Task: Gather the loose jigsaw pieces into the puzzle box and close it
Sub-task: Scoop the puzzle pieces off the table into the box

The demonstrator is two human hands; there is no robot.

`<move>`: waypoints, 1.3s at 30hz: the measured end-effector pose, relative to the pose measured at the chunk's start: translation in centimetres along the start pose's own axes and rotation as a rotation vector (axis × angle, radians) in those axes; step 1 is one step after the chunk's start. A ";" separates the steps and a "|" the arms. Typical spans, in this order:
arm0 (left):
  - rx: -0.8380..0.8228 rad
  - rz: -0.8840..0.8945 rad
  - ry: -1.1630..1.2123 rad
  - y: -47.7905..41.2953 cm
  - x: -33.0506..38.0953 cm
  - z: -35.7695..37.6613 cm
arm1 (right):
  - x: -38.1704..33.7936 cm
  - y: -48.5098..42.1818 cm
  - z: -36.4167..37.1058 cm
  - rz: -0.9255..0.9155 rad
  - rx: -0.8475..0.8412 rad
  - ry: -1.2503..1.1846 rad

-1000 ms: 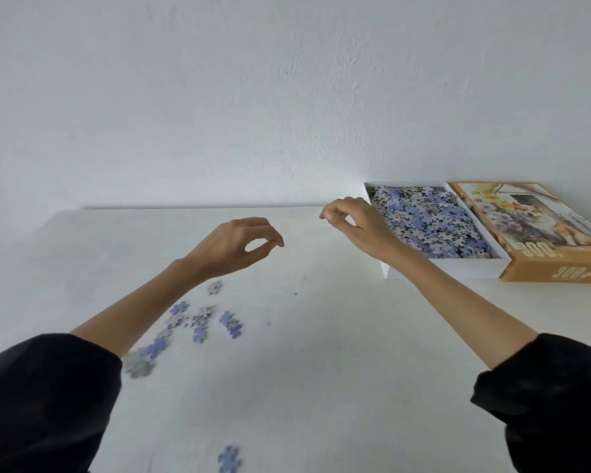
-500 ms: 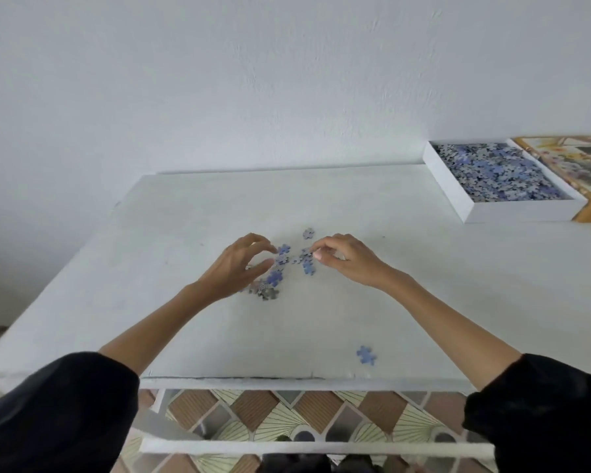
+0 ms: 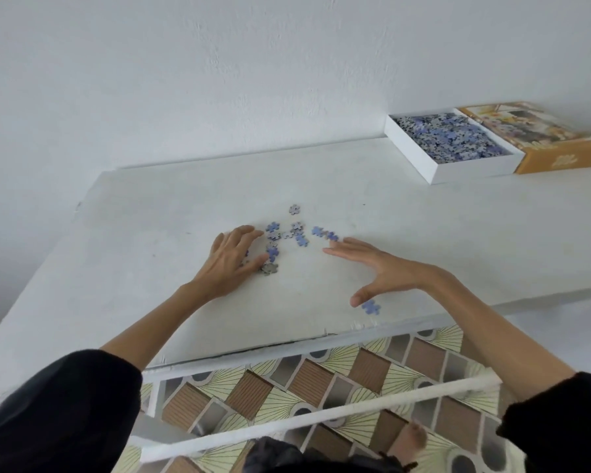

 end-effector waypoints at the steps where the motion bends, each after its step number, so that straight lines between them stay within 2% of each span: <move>1: 0.002 -0.001 0.000 0.0 0.0 0.1 | 0.2 0.4 0.3 0.013 -0.013 0.023; 4: 0.002 -0.004 0.009 0.0 0.0 0.1 | 0.5 0.9 1.4 0.030 0.002 0.213; 6: 0.010 -0.016 0.043 0.3 0.2 -0.2 | 0.6 0.7 2.0 0.040 0.071 0.343; 11: 0.043 -0.086 0.047 0.9 0.1 -0.7 | -0.7 -0.5 2.6 0.033 0.252 0.427; 17: -0.116 -0.061 -0.047 0.8 0.3 0.4 | -1.1 -4.9 1.5 0.085 0.316 0.376; 23: -0.117 -0.117 -0.030 -1.3 0.8 0.8 | -1.0 -9.7 0.1 0.116 0.344 0.328; 25: -0.086 -0.132 0.041 -1.8 0.9 0.5 | -1.3 -10.6 -0.7 0.048 0.434 0.262; 29: -0.010 -0.169 0.251 -2.2 0.4 -0.3 | -0.8 -10.4 -2.9 -0.077 0.699 -0.038; 31: 0.013 -0.202 0.350 -1.9 -0.3 -0.7 | -0.1 -10.5 -3.5 -0.077 0.699 -0.037; 33: 0.052 -0.244 0.429 -1.8 -1.4 -1.0 | 0.4 -11.1 -3.9 -0.067 0.640 0.072; 36: 0.041 -0.226 0.427 -2.0 -2.5 -1.5 | 0.8 -12.0 -4.6 -0.070 0.570 0.158; 39: 0.009 -0.266 0.510 -2.3 -3.3 -2.0 | 0.7 -12.4 -5.0 -0.173 0.482 0.304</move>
Point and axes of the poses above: each hand's wrist, its own y-axis away from the middle knuckle, its own z-axis out of the palm, x = y × z, the point moved 5 cm from there along -y, towards the middle knuckle, and after that the axes turned 7 degrees about -y, right-handed, at the moved point
